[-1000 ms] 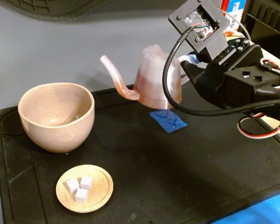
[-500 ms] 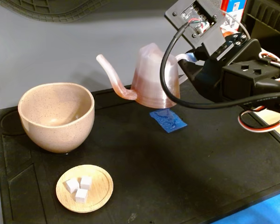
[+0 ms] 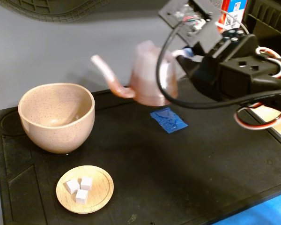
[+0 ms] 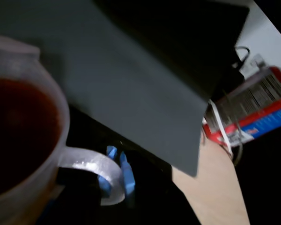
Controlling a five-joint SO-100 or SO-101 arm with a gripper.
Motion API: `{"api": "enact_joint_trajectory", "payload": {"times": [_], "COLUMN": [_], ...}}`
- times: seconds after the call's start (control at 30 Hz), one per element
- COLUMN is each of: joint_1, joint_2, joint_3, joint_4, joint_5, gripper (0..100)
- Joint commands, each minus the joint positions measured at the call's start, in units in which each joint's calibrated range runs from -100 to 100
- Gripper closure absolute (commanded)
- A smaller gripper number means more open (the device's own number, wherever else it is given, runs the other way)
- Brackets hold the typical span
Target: Pick up a kettle and pour liquid into a cup.
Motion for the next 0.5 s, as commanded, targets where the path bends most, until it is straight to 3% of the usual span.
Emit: {"api": "enact_joint_trajectory", "payload": {"times": [0.0, 0.47], "joint_1": [-1.45, -1.38], "joint_2": [1.36, 2.89], "joint_3": [-6.54, -9.08], "joint_4": [-0.20, -0.03], "joint_5": [0.12, 1.80], "gripper": [99, 99]}}
